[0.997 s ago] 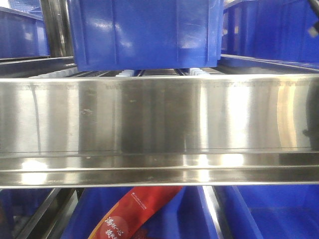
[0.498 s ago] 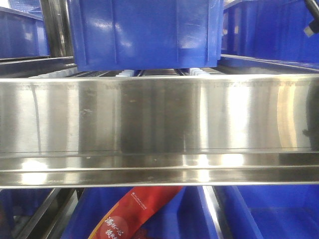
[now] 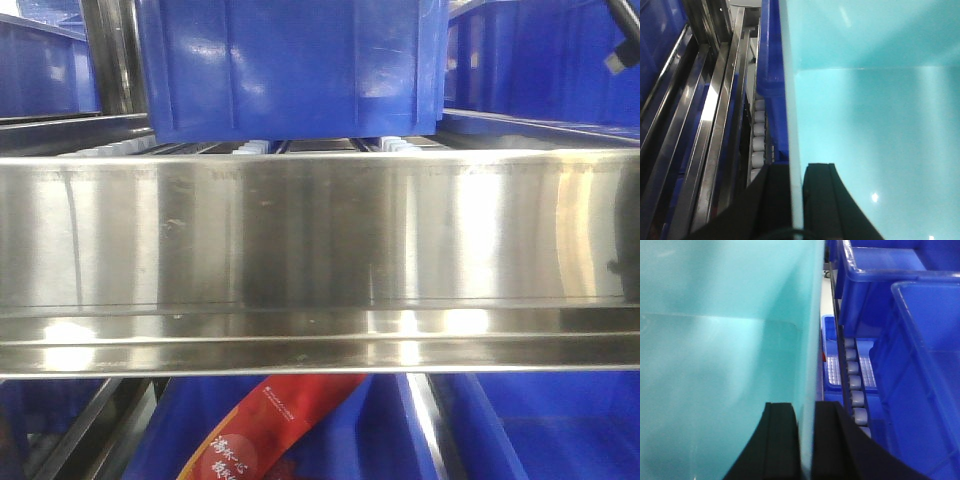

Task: Fetch blue bin and place on conveyor start
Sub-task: 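Lift the teal bin up and pull it off the shelf with both grippers, then hold the teal bin with both grippers while the base turns away from the shelf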

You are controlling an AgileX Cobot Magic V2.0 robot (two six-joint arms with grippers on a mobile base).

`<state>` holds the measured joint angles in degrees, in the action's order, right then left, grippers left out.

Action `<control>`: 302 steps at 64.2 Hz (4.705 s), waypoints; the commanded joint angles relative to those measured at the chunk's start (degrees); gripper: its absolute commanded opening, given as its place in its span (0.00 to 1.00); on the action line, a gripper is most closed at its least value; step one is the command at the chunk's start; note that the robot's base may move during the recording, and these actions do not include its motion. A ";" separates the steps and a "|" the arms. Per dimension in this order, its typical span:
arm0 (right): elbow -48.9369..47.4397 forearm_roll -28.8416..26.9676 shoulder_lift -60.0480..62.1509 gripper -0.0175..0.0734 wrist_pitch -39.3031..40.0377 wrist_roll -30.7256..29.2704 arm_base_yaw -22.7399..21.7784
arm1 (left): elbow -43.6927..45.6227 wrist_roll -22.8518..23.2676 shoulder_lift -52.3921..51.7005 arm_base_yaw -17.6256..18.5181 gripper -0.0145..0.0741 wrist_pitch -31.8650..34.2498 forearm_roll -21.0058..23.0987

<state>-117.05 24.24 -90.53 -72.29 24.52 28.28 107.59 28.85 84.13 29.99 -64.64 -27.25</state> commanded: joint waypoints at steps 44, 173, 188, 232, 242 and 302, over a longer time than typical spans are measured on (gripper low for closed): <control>-0.66 0.02 0.40 0.01 4.61 -1.54 0.47 | 0.66 -0.58 -0.84 0.65 0.04 2.69 0.97; -0.66 -0.69 0.40 0.01 3.76 -1.54 0.47 | 0.66 -0.58 -0.84 0.65 0.04 2.69 0.97; -0.66 -0.69 0.40 0.01 3.76 -1.54 0.47 | 0.66 -0.58 -0.84 0.65 0.04 2.69 0.97; -0.66 -0.32 0.40 0.01 3.48 4.54 0.37 | 0.66 -0.58 -0.84 0.65 0.04 2.69 0.97; -0.66 -0.32 0.40 0.01 3.73 4.54 0.37 | 0.66 -0.58 -0.84 0.65 0.04 2.69 0.97; -0.66 -0.21 0.40 0.01 3.86 4.54 0.37 | 0.66 -0.58 -0.84 0.65 0.04 2.69 0.97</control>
<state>-117.05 24.02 -90.63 -71.64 29.13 28.28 107.72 28.61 83.91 29.99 -64.99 -27.35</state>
